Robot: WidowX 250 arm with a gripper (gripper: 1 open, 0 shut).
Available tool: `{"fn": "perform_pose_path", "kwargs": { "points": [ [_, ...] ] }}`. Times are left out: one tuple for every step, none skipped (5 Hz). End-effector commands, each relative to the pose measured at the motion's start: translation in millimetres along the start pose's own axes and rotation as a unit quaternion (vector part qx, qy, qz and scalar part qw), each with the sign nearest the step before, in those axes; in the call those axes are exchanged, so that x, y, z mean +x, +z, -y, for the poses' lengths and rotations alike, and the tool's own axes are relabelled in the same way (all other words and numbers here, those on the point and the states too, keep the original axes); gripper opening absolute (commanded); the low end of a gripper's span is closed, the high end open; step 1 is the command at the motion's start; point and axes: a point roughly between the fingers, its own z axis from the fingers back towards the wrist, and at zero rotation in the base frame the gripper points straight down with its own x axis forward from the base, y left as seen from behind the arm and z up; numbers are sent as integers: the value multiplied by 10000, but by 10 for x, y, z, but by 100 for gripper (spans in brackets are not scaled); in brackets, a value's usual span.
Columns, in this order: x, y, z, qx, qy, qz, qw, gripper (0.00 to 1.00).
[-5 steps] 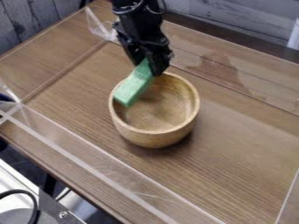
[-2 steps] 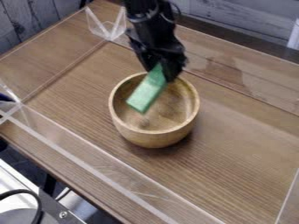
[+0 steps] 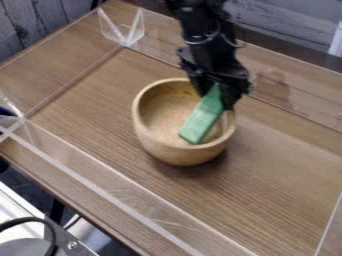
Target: Remove the green block from inside the brown bowl and put it on the table
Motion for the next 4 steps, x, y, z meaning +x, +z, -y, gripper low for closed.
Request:
{"fn": "perform_pose_path", "kwargs": {
  "points": [
    [291, -48, 164, 59, -95, 60, 9999, 0],
    [354, -165, 324, -217, -255, 72, 9994, 0],
    [313, -186, 284, -395, -310, 60, 9987, 0],
    [250, -232, 284, -417, -260, -156, 9987, 0]
  ]
}}
